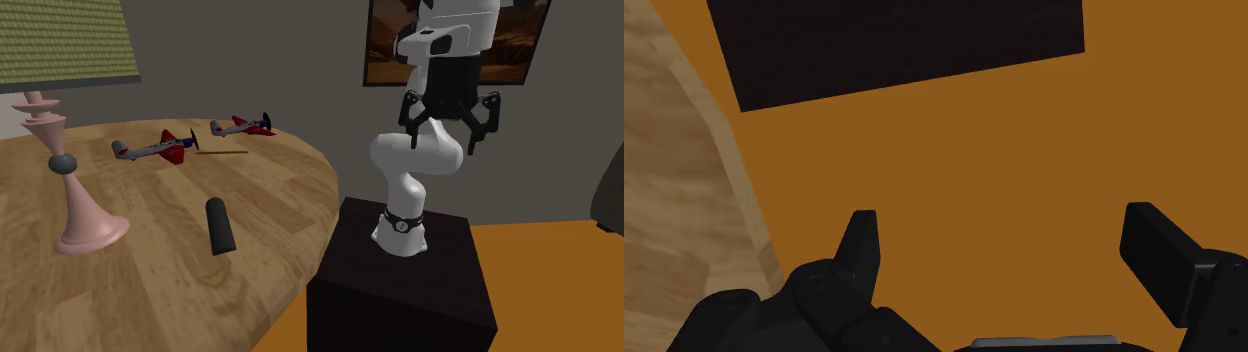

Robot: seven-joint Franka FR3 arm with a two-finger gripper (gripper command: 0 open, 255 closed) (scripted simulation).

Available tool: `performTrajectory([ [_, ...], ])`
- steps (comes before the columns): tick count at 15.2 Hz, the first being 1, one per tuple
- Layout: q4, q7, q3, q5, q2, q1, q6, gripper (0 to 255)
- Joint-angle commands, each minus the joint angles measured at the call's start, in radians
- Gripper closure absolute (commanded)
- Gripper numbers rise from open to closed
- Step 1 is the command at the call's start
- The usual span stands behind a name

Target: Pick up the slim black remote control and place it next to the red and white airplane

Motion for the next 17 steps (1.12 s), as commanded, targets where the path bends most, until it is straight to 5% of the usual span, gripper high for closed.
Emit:
performTrajectory([
  [1,0.000,0.000,0.000,0.000,0.000,0.000,0.000,0],
  [17,0.014,-0.689,-0.375,-0.328,0.172,0.008,0.128,0],
])
